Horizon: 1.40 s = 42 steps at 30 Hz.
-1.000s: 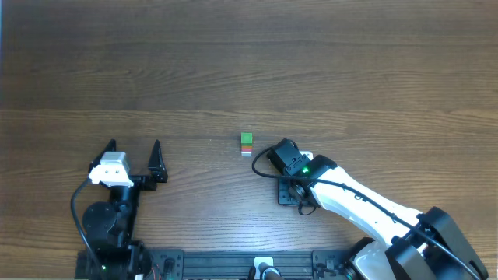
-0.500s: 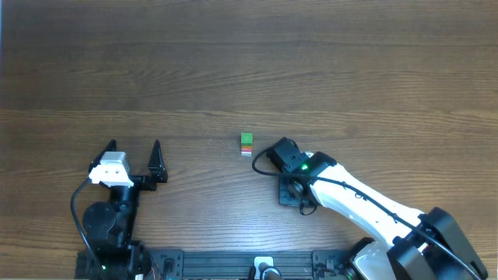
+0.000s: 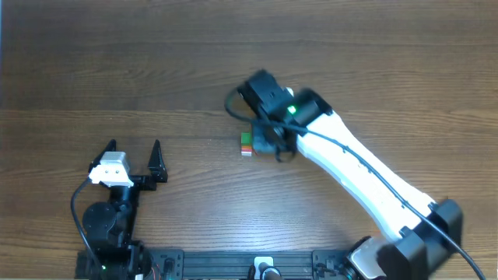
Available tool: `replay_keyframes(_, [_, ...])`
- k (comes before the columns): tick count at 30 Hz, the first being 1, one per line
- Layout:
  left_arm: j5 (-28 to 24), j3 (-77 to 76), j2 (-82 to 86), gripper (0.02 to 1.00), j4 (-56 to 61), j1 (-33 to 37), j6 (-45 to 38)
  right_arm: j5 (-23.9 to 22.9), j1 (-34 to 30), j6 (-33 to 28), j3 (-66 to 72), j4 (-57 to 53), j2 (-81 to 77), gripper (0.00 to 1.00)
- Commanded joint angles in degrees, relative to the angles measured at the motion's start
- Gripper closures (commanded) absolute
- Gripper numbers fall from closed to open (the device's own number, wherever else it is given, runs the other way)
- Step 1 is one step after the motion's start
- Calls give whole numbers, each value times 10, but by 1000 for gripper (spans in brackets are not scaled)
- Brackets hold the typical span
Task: Stack Cubes
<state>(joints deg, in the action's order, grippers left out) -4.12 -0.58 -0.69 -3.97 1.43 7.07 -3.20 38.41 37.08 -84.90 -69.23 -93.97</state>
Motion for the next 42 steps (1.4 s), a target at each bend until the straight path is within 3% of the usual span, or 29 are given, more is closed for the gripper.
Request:
replay_keyframes(1, [-3, 2, 3, 18, -2, 3, -2, -12, 12, -5, -90, -20, -82, 989])
replay_keyframes(14, [-3, 2, 3, 18, -2, 3, -2, 12, 38, 32, -125, -19, -151, 989])
replay_keyframes(42, [-3, 2, 3, 18, -2, 3, -2, 12, 38, 36, -125, -6, -177, 989])
